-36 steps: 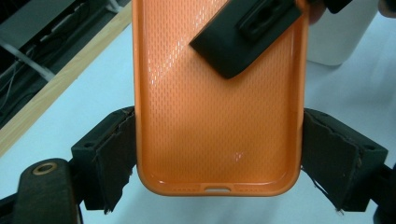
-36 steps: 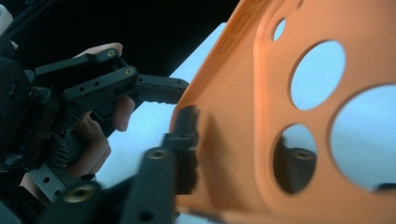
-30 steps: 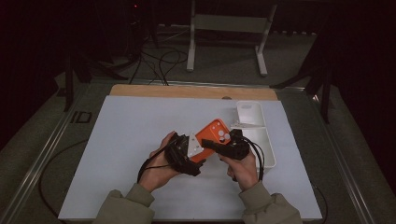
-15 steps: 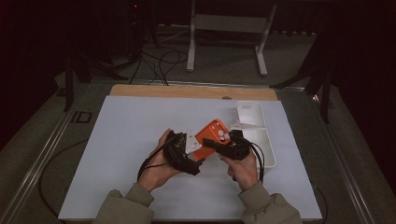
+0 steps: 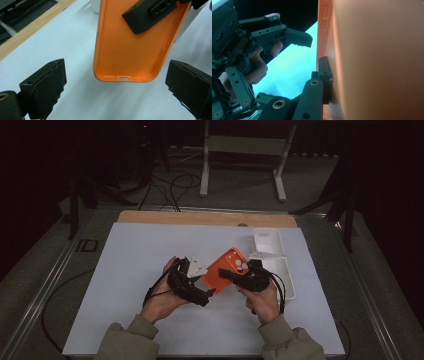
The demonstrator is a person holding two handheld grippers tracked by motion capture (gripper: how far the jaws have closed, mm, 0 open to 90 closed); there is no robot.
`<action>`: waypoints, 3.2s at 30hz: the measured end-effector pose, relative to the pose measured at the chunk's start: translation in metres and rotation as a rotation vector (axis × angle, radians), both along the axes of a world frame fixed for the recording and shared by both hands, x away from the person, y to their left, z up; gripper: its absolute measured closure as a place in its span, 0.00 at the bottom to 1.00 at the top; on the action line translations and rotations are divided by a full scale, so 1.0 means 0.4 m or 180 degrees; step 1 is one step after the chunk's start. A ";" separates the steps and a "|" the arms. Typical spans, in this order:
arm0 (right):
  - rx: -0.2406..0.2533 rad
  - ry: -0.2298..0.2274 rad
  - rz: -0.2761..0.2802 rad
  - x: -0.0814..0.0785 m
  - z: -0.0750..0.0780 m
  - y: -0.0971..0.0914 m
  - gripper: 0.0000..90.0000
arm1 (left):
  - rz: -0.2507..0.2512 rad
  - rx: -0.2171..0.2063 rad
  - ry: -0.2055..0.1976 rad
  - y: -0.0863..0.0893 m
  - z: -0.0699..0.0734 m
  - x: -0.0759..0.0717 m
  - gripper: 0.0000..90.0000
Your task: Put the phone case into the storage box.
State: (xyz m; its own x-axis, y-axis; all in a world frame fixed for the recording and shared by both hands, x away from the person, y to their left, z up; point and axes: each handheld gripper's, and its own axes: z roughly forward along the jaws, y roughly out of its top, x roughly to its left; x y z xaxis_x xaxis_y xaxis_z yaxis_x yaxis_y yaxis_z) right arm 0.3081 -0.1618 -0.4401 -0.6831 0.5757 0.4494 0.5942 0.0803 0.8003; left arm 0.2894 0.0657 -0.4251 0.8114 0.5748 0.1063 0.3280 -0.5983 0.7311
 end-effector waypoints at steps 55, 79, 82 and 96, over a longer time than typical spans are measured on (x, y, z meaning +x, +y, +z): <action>0.0057 -0.0404 0.0665 -0.037 0.029 -0.008 0.98 | -0.0606 -0.0386 0.0432 0.009 -0.019 0.004 0.07; 0.0014 -0.0383 0.1079 -0.030 0.011 -0.007 0.92 | -0.1098 -0.0484 0.0725 0.032 -0.038 0.006 0.79; 0.0030 -0.0359 0.1124 -0.028 0.007 -0.010 0.86 | -0.1134 -0.0529 0.0755 0.036 -0.043 0.008 0.89; -0.0122 -0.0282 0.0837 -0.029 0.001 -0.002 0.37 | -0.1010 -0.0541 0.0609 0.041 -0.042 0.006 0.95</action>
State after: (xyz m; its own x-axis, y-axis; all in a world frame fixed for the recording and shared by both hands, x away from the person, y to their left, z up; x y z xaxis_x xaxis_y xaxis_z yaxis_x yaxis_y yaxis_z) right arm 0.2967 -0.1627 -0.4395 -0.8469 0.3889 0.3627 0.4769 0.2538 0.8415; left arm 0.2916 0.0820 -0.4419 0.9472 0.2890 -0.1387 0.2862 -0.5677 0.7719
